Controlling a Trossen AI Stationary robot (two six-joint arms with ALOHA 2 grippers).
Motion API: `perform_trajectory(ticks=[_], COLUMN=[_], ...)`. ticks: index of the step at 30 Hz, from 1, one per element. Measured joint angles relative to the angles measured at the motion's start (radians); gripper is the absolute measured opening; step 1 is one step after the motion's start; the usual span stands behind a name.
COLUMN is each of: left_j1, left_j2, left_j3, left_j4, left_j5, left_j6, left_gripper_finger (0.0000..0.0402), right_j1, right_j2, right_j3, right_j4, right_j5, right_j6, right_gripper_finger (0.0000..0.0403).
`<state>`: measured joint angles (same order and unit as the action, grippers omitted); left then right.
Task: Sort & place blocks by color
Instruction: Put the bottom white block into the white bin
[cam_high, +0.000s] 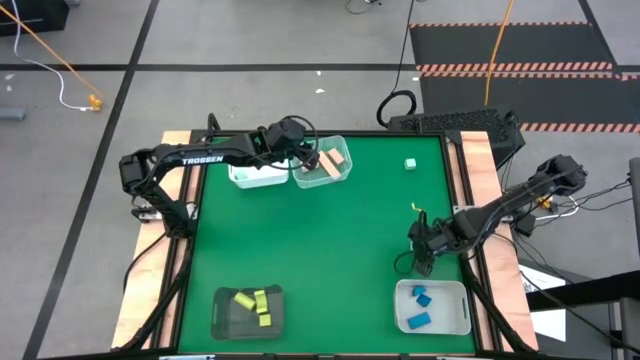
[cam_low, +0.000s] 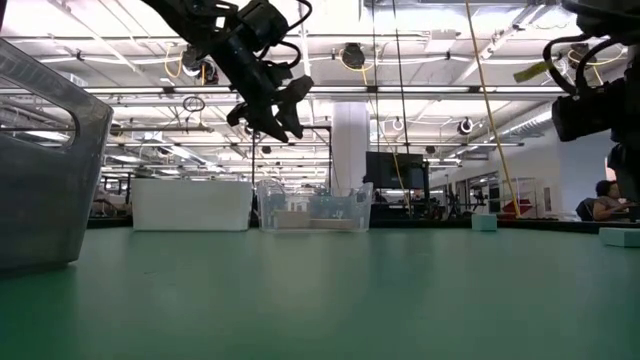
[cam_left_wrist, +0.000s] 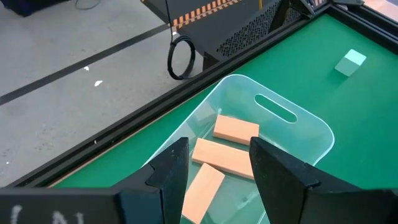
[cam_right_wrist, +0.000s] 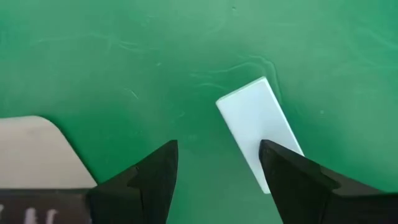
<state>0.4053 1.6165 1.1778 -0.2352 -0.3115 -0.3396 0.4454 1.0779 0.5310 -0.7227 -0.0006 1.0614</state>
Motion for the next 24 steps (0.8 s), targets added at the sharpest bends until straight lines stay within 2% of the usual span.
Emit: perform_trajectory(ticks=[5, 12, 19, 24], left_j1=[0.001, 0.001, 0.001, 0.001], left_j2=[0.0, 0.0, 0.0, 0.0], left_j3=[0.0, 0.0, 0.0, 0.0], left_j4=[0.0, 0.001, 0.001, 0.001], left_j5=[0.0, 0.0, 0.0, 0.0], left_j6=[-0.001, -0.002, -0.004, -0.005], left_gripper_finger=[0.017, 0.017, 0.017, 0.017], right_j1=[0.0, -0.002, -0.002, -0.002], right_j2=[-0.021, -0.031, -0.065, -0.103], right_j3=[-0.001, -0.002, -0.002, -0.002], right_j4=[0.073, 0.031, 0.166, 0.149], right_j5=[0.0, 0.006, 0.002, 0.082], right_j6=[-0.054, -0.185, -0.195, -0.21], right_gripper_finger=[0.0221, 0.0222, 0.0222, 0.0222])
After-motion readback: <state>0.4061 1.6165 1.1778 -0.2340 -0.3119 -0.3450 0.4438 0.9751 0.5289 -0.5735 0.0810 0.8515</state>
